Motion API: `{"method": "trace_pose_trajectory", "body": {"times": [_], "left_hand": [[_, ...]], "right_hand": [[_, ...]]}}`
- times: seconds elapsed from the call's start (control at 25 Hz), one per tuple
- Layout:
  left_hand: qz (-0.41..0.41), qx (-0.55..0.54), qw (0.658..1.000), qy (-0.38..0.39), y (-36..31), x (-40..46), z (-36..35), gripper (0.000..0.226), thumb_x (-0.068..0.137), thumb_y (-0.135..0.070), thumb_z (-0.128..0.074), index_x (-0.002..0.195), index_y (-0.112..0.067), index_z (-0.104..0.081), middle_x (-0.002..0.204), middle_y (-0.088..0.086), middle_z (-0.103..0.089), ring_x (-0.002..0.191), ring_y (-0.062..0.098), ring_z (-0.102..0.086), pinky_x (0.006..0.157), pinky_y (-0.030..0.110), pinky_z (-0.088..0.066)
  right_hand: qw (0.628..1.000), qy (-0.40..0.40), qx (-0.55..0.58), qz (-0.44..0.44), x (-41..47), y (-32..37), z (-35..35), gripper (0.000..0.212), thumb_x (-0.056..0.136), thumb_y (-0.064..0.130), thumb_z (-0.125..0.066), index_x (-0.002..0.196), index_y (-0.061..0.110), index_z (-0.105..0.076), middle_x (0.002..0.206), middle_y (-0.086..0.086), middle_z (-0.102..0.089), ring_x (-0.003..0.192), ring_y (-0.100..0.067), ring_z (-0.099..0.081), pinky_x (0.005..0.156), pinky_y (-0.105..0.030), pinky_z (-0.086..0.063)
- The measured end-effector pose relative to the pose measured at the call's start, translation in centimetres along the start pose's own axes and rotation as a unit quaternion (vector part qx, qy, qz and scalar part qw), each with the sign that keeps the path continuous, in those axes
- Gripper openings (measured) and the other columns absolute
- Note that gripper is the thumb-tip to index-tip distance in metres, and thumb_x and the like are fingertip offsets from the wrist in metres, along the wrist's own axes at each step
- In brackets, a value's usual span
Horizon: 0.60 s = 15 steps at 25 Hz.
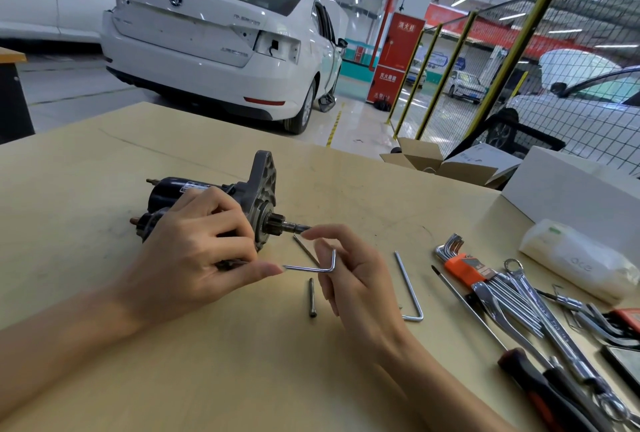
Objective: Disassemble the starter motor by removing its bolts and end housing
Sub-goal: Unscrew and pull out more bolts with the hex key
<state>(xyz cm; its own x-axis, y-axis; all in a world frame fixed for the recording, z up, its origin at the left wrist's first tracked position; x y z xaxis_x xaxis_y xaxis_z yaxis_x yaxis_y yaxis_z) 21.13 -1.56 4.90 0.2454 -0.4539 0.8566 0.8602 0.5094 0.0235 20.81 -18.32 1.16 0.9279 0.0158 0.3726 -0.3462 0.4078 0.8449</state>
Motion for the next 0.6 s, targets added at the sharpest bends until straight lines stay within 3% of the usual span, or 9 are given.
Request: {"method": "trace_pose_trajectory", "body": {"times": [0.08,0.24,0.32,0.48,0.6], "left_hand": [[0.004,-0.003,1.000,0.002,0.0,0.1,0.0,0.043,0.086,-0.052,-0.065,0.058,-0.019,-0.068,0.070,-0.012,-0.062,0.085,0.011,-0.050,0.086,0.023,-0.030],[-0.006,0.005,1.000,0.007,-0.2,-0.1,-0.1,0.043,0.085,-0.054,-0.066,0.058,-0.020,-0.067,0.071,-0.012,-0.062,0.086,0.012,-0.050,0.082,0.028,-0.031],[-0.013,0.015,1.000,0.012,-0.3,0.0,-0.1,0.044,0.085,-0.054,-0.066,0.058,-0.019,-0.066,0.071,-0.012,-0.062,0.087,0.013,-0.050,0.081,0.029,-0.031],[-0.016,0.023,1.000,0.015,-0.3,-0.1,-0.1,0.043,0.086,-0.052,-0.065,0.060,-0.019,-0.067,0.071,-0.011,-0.063,0.086,0.014,-0.050,0.082,0.028,-0.031],[-0.012,0.027,0.999,0.011,-0.2,0.0,-0.2,0.040,0.088,-0.048,-0.065,0.061,-0.018,-0.069,0.071,-0.010,-0.063,0.085,0.014,-0.051,0.082,0.028,-0.031]], "right_hand": [[1.000,-0.005,-0.014,-0.008,0.0,0.0,0.0,0.019,0.101,0.039,-0.045,0.098,0.034,-0.064,0.051,0.004,-0.046,0.046,-0.005,-0.040,0.049,-0.026,-0.035],[1.000,0.016,0.007,-0.005,0.0,0.4,-0.5,0.054,0.097,0.054,-0.040,0.068,0.015,-0.063,0.045,0.004,-0.046,0.042,-0.004,-0.041,0.048,-0.022,-0.035],[0.999,0.040,0.016,0.001,-0.2,0.8,-0.9,0.061,0.094,0.057,-0.041,0.056,0.012,-0.059,0.042,0.006,-0.043,0.041,-0.004,-0.040,0.048,-0.018,-0.034],[0.997,0.060,0.035,0.019,-0.4,1.5,-1.1,0.059,0.090,0.053,-0.047,0.053,0.008,-0.051,0.043,0.008,-0.039,0.044,-0.004,-0.036,0.050,-0.017,-0.031],[0.995,0.064,0.071,0.030,-0.5,1.7,-1.0,0.045,0.086,0.045,-0.048,0.058,0.010,-0.054,0.044,0.007,-0.042,0.044,-0.007,-0.038,0.050,-0.017,-0.032]]}}
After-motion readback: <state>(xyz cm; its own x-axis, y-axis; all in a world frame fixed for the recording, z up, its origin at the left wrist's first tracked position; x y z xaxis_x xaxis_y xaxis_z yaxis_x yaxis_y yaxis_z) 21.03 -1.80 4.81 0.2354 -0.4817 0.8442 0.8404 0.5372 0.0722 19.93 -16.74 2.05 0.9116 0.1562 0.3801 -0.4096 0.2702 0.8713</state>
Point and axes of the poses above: each hand's wrist, its own x-axis towards the middle knuckle, its own z-axis out of the back of the hand, y = z × x, the point moved 9 cm from there along x, towards the middle knuckle
